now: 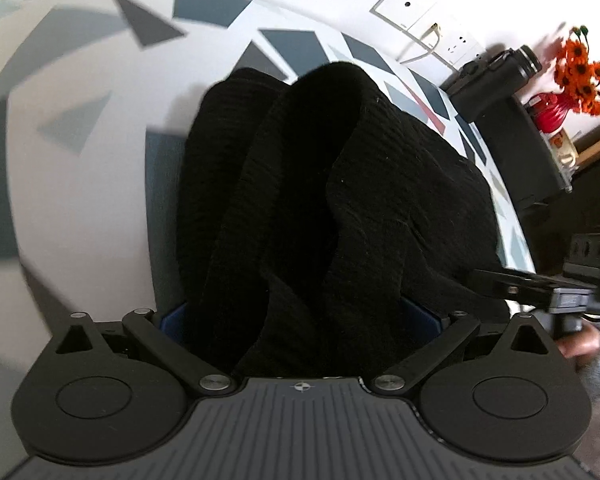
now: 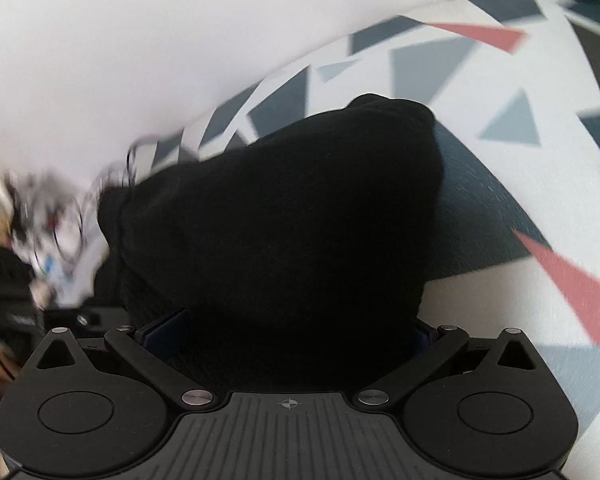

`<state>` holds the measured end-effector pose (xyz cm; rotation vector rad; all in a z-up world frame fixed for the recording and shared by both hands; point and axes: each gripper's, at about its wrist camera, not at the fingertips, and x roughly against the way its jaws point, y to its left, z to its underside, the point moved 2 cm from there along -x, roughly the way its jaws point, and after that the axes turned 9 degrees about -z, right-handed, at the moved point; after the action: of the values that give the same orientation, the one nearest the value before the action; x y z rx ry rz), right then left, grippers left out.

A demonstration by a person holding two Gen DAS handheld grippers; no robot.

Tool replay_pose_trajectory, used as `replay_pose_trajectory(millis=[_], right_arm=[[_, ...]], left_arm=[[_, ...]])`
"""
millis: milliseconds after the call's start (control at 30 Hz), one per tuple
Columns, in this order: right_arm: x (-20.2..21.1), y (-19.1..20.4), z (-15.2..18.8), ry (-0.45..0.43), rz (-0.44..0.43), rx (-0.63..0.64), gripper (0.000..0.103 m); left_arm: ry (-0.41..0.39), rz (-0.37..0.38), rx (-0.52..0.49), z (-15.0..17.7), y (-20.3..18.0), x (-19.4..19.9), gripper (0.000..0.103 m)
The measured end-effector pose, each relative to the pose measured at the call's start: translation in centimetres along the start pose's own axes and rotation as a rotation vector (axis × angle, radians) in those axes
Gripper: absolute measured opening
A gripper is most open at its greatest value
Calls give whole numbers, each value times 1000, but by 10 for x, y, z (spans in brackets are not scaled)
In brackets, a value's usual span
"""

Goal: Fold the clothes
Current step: 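Slide both grippers under the folded black garment from its sides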

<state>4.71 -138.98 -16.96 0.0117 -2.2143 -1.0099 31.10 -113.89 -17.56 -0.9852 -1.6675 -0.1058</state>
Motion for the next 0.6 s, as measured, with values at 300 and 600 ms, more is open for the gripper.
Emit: replay_pose_trajectory(millis=[300, 600], right_arm=[[-2, 13, 3, 67, 5, 79, 102], [4, 8, 11, 25, -2, 77, 102]], left_arm=[[38, 23, 37, 23, 6, 13, 103], [58, 0, -17, 3, 11, 13, 103]])
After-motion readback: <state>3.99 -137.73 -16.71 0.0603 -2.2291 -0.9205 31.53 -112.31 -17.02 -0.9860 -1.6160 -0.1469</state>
